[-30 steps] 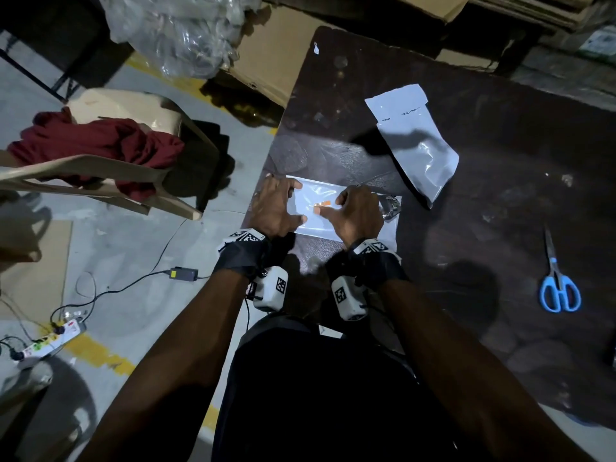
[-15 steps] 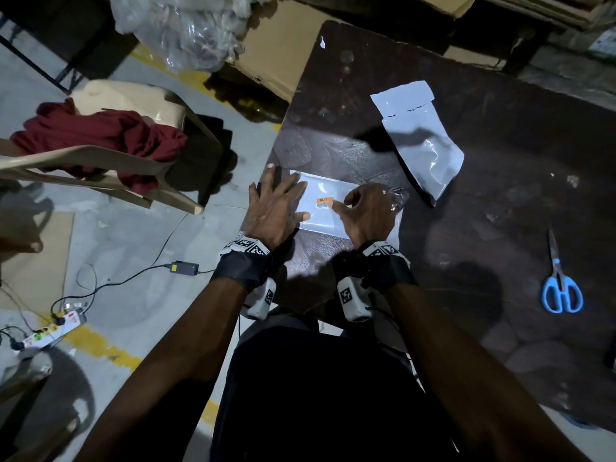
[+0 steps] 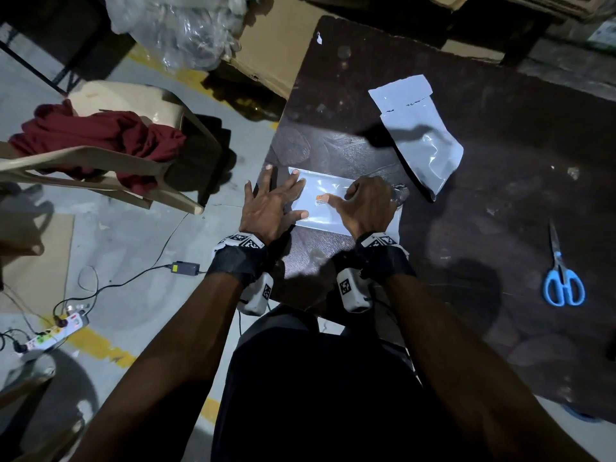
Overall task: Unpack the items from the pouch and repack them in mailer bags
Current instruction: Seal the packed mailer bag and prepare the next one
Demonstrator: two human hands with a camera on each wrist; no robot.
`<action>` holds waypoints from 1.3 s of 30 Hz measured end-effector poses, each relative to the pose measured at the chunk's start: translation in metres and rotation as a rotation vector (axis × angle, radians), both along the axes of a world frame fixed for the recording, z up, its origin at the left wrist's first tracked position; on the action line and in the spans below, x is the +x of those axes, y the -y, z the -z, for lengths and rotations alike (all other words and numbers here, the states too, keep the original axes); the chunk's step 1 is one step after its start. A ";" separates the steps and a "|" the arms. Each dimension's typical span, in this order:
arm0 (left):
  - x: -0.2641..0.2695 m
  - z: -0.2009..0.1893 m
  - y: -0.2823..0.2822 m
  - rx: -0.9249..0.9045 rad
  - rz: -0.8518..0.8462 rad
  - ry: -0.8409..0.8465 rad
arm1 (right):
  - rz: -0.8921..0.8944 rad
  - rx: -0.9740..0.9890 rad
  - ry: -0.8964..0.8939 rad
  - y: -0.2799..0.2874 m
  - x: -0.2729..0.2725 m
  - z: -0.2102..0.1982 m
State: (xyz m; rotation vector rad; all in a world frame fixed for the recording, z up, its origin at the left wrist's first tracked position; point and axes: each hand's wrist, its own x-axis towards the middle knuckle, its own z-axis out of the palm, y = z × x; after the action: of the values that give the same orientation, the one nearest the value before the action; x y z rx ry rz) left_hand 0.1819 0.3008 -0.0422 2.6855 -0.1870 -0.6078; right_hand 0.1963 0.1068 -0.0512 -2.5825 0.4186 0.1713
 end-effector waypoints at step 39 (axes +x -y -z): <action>0.001 0.003 -0.004 -0.020 0.025 -0.023 | -0.071 -0.003 0.003 -0.002 0.004 0.005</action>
State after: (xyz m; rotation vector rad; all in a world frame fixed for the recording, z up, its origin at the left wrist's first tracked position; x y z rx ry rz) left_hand 0.1825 0.3050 -0.0447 2.6594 -0.2191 -0.6411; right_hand 0.2004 0.1087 -0.0563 -2.6014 0.3259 0.1915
